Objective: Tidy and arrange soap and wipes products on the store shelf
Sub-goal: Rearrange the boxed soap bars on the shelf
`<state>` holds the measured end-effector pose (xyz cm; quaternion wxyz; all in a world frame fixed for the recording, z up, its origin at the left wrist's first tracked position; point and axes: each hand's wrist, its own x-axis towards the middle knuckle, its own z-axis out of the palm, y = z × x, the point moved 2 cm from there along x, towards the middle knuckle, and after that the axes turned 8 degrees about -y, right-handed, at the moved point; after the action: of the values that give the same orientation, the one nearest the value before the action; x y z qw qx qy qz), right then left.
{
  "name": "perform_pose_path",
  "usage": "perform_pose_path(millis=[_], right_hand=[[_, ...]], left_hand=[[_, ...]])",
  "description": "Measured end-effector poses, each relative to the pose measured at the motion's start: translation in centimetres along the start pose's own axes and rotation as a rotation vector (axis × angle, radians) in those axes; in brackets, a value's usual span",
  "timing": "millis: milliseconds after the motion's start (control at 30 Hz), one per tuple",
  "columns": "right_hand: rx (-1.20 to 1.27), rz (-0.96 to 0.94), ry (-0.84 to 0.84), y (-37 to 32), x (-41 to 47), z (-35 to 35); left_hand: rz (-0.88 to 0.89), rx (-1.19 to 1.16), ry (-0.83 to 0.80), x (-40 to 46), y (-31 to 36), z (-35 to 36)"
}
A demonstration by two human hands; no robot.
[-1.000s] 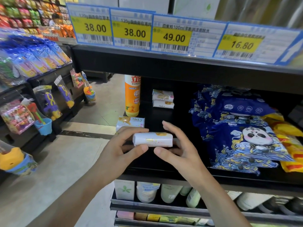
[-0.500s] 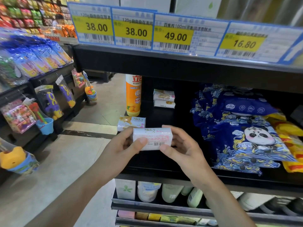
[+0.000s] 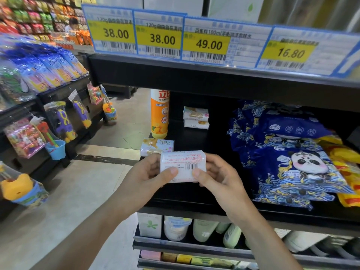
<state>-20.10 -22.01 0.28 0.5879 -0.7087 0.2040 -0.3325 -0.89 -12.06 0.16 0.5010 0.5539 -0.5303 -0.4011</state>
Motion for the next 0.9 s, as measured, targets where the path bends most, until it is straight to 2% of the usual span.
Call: perform_pose_path(millis=[267,433,533,833,900], right_hand=[[-0.147,-0.010,0.056,-0.1,-0.3,0.7],[-0.277,-0.028,-0.069,-0.1,-0.4,0.8],[-0.174,0.014,-0.134,-0.1,-0.2,0.4],[-0.061,0.035,-0.110,-0.3,-0.2,-0.1],[-0.015,0.047,-0.108,-0.4,-0.2,-0.1]], left_hand=[[-0.002,-0.002,0.035,0.0,0.3,0.1],[-0.023,0.004,0.069,0.1,0.5,0.1],[-0.031,0.003,0.076,0.2,0.5,0.1],[-0.012,-0.024,0.119,0.2,0.2,-0.1],[0.028,-0.039,0.041,-0.2,0.1,-0.1]])
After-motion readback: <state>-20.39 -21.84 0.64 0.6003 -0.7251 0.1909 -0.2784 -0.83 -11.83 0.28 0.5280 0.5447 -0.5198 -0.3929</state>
